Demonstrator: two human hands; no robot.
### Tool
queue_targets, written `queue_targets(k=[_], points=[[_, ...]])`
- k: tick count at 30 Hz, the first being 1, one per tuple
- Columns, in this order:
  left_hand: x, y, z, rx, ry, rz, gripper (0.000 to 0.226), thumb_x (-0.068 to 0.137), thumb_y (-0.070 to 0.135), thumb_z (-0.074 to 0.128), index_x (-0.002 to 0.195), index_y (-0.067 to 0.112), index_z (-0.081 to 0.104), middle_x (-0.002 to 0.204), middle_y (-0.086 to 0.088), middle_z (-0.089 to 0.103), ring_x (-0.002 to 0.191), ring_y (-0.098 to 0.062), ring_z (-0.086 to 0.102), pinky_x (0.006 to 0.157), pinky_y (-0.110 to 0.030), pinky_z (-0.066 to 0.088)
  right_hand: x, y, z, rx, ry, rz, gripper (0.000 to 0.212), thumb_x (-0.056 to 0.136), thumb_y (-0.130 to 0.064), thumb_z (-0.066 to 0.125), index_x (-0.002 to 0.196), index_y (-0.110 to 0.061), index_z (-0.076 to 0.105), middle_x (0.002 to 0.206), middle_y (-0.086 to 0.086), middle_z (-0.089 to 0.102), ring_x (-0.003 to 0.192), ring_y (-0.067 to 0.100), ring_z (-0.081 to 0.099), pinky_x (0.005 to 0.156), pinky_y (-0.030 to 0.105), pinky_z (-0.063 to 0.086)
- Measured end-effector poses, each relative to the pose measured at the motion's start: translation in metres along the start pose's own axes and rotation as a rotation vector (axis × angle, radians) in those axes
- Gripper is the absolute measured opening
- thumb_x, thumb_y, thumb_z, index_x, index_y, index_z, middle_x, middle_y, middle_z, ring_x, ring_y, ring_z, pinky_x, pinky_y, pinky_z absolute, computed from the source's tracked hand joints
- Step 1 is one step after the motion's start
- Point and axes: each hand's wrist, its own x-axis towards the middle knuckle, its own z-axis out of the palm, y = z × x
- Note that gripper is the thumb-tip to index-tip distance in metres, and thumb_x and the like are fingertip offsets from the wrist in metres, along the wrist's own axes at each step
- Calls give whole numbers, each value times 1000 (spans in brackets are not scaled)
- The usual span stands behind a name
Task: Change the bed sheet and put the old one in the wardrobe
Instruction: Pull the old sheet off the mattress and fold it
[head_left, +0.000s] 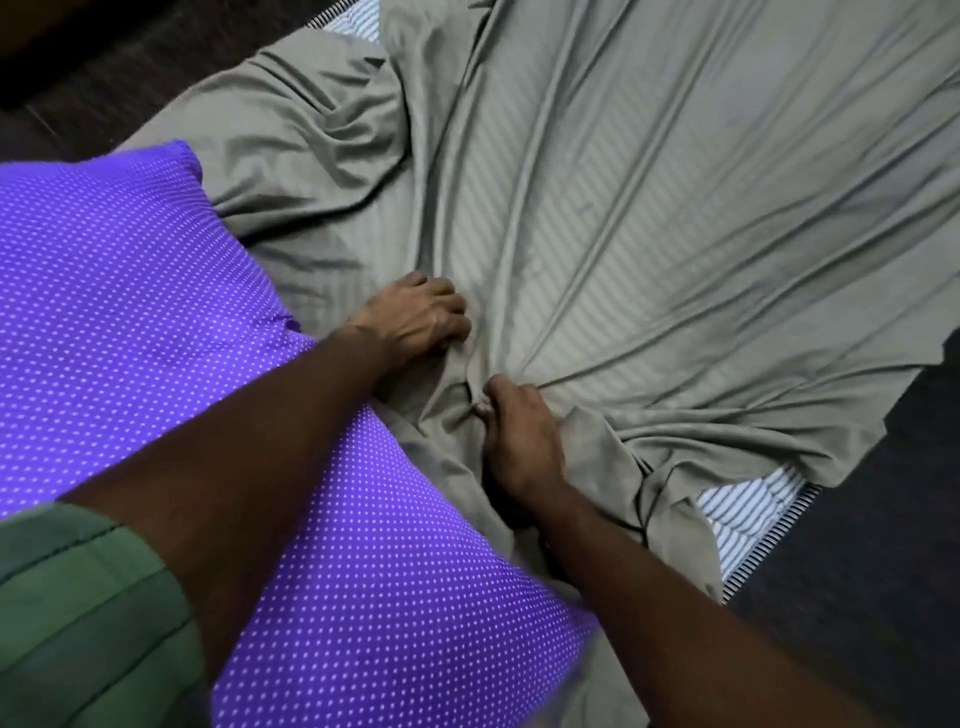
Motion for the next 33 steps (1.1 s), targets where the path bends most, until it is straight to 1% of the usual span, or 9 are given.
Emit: queue_targets(k=[5, 7, 10, 12, 14, 22, 28, 30, 33], points=[[-15, -7, -3, -97, -773, -181, 40, 91, 33, 71, 129, 22, 65, 131, -6, 68, 118, -27, 66, 97, -33, 52, -10, 9, -10, 118, -650, 162, 29, 106, -31, 48, 81, -19, 57, 97, 14, 69, 99, 30, 66, 84, 37, 47], [-22, -10, 2, -78, -924, -213, 44, 85, 36, 75, 124, 17, 70, 130, -7, 70, 115, -27, 68, 99, -37, 54, -13, 9, -14, 147, -560, 204, 32, 102, -34, 56, 74, -19, 55, 85, 7, 64, 90, 26, 63, 75, 36, 46], [-18, -12, 1, -72, -600, -270, 37, 92, 36, 65, 124, 18, 67, 127, -6, 68, 113, -30, 68, 80, -33, 50, -9, 11, -19, -154, -27, 188, 33, 83, -44, 72, 104, -25, 55, 109, 4, 59, 104, 28, 56, 87, 42, 47], [-11, -13, 4, -76, -193, -216, 39, 88, 35, 65, 125, 24, 58, 129, -5, 58, 111, -32, 66, 77, -38, 49, -6, 16, -16, -360, 33, 149, 47, 75, -47, 78, 110, -22, 58, 113, 4, 55, 109, 28, 51, 92, 45, 44], [-2, -12, 8, -6, -58, -112, 48, 82, 35, 67, 128, 28, 53, 133, -4, 50, 114, -29, 60, 86, -42, 49, -8, 17, -9, -465, 36, 63, 28, 82, -37, 76, 103, -20, 68, 109, 6, 56, 105, 30, 51, 87, 46, 43], [7, -7, 7, 64, -11, 56, 33, 93, 41, 39, 100, 25, 66, 110, 0, 66, 109, -25, 61, 86, -39, 42, -20, 8, -6, -45, 194, 167, 7, 97, -15, 59, 98, -15, 52, 90, 13, 65, 87, 38, 62, 72, 43, 41], [4, -1, -5, -103, -579, -214, 36, 100, 45, 56, 130, 27, 65, 134, -8, 66, 123, -29, 63, 101, -38, 46, -16, 9, -16, 112, -456, 187, 15, 104, -28, 49, 107, -15, 56, 109, 17, 70, 105, 38, 64, 81, 38, 44], [3, -1, 1, -135, -546, -254, 39, 95, 50, 64, 126, 26, 67, 131, -7, 68, 119, -30, 65, 96, -38, 49, -12, 8, -15, 180, -338, 199, 17, 101, -32, 56, 99, -16, 59, 104, 13, 69, 102, 35, 63, 80, 38, 45], [2, -3, 13, -129, -250, -204, 60, 78, 42, 82, 127, 28, 51, 126, -3, 60, 109, -29, 66, 79, -38, 52, -5, 15, -15, -164, -2, 207, 40, 81, -39, 75, 109, -21, 53, 113, 7, 57, 106, 29, 54, 88, 43, 46]])
